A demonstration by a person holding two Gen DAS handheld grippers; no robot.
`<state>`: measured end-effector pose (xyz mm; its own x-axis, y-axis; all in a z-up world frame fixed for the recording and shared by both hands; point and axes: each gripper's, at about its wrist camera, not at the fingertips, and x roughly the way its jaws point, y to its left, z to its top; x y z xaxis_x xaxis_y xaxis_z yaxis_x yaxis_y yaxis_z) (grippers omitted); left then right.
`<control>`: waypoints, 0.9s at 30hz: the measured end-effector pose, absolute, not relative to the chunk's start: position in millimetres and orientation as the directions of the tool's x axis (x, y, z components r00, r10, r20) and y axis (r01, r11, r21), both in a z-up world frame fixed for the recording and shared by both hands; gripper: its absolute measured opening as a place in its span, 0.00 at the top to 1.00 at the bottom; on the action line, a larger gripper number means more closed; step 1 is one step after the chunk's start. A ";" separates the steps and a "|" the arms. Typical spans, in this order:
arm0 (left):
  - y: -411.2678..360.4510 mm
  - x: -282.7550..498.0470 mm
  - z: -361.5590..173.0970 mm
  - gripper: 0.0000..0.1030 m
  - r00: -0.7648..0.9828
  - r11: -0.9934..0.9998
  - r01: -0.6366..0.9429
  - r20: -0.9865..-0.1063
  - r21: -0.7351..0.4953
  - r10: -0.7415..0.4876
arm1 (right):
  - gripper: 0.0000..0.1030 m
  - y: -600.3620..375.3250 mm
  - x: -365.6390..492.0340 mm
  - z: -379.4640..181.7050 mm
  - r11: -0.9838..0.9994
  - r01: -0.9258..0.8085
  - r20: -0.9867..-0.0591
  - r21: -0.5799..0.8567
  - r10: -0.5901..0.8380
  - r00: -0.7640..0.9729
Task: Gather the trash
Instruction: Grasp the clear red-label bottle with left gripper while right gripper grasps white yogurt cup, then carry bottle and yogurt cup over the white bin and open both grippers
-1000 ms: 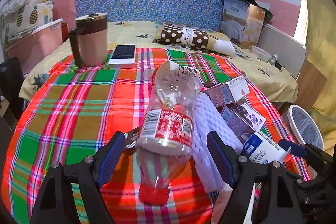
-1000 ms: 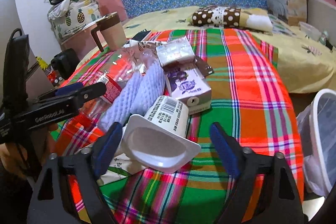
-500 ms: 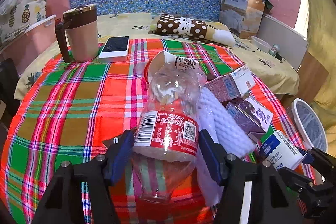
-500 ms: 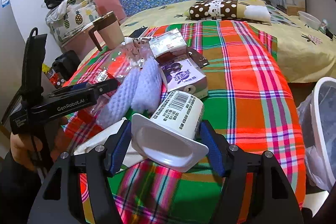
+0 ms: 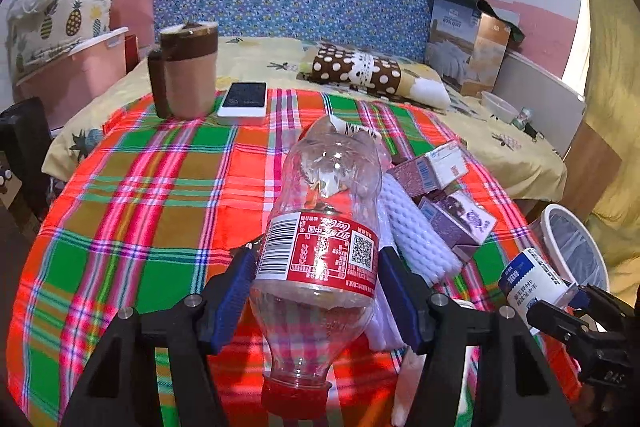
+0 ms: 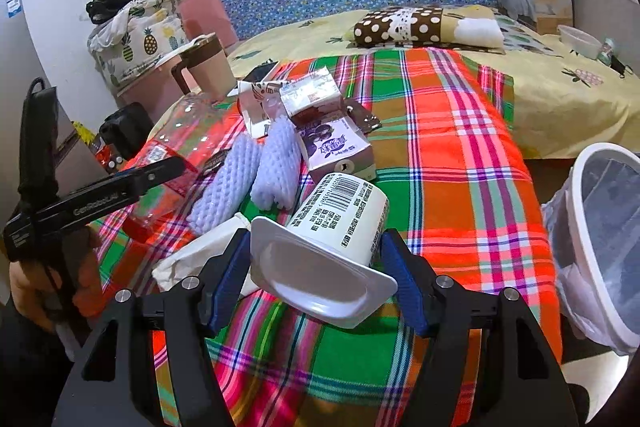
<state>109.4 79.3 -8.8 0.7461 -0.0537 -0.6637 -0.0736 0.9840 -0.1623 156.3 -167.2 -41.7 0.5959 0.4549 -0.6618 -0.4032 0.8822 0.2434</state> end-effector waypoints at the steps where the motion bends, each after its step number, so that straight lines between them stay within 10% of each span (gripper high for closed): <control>1: 78.8 105.0 -4.9 0.38 0.751 0.984 -0.072 -0.658 -0.164 -0.055 | 0.35 -168.6 155.3 -41.5 0.883 -0.402 -0.660 0.242 0.454 0.599; 27: -70.4 108.6 23.5 0.38 0.721 0.952 0.232 -0.622 -0.199 -0.305 | 0.35 -274.7 143.8 -32.7 0.960 -0.176 -0.609 0.219 0.276 0.743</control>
<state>108.6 -70.4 23.5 0.7212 -0.3052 -0.6219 0.2318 0.9523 -0.1985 143.8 -274.7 -32.7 0.7435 0.2759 -0.6092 -0.1765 0.9596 0.2192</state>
